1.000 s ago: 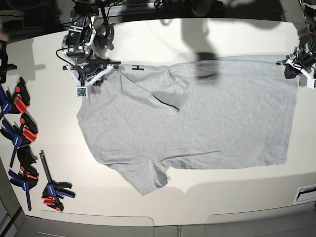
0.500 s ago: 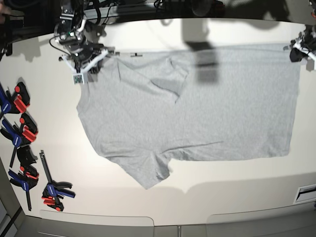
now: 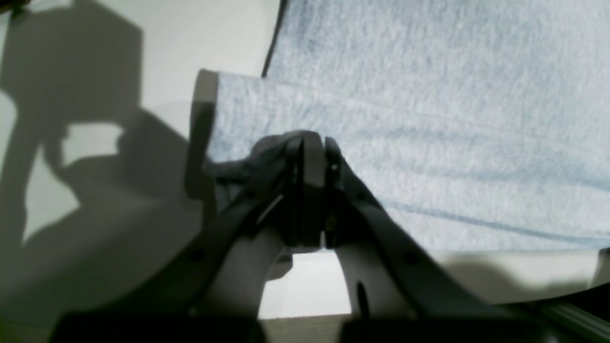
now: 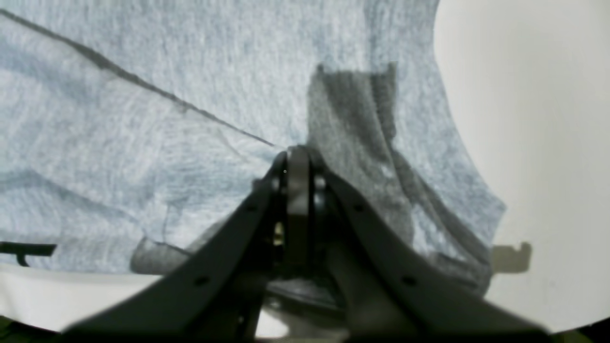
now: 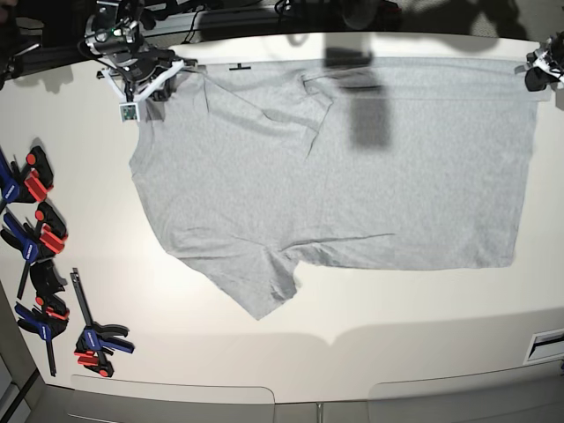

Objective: Fold the T-shirt properly
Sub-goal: 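Move the right gripper to the shirt's side edge near the hem and grasp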

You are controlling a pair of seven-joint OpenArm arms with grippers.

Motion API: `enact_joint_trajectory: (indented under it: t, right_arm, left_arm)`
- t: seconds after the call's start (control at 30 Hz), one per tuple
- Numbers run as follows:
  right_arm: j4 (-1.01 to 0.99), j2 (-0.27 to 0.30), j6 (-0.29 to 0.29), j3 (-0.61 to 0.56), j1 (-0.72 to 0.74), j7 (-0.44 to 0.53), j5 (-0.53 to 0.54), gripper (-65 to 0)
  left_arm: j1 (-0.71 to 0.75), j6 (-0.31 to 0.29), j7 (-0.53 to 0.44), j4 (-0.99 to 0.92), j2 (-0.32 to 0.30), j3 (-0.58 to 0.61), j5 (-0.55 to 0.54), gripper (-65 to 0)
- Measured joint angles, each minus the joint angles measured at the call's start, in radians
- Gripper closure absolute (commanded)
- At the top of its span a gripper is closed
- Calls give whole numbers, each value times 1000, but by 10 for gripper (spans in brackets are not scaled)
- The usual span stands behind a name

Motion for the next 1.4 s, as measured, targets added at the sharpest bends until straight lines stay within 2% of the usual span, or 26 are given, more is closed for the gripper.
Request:
enact_joint_trajectory:
  t: [0.17,0.5,0.73,0.97,1.0,1.03,1.1,1.17,1.2,1.3,1.4]
  right_arm:
    - [0,-2,19,32,-5,-16,18,0]
    - [14,-2,18,39,-6,-68,17,0]
    - [109,-6,6,39,-35,-132,-18,0]
    - [166,-5,-1,44,34,-44,1,0]
    - [166,-5,-2,44,57,-33,3,0]
    - [167,-5,-6,44,85,-29,3,-11]
    - [166,-5,-12,44,148,-14,-2,-138]
    - [166,-5,-13,45,212,5,-13,-248]
    - [166,-5,-13,45,245,25,-26,-280]
    - [107,-4,-7,45,372,83,-114,-304]
    - [-85,34,-3,45,510,84,-98,-364]
  left_arm:
    - [40,-10,-15,3,3,-1,-18,0]
    - [55,-14,-22,4,5,-1,-21,0]
    - [67,-10,-24,28,4,-1,-8,0]
    - [81,37,52,220,18,7,71,-6]
    - [87,39,56,256,19,7,78,-59]
    - [87,35,55,296,19,9,72,-107]
    - [87,27,45,374,22,10,74,-172]
    - [85,28,29,439,17,10,84,-184]
    - [85,27,30,465,16,9,94,-184]
    - [85,27,32,500,16,9,124,-184]
    - [87,39,35,500,16,10,134,-190]
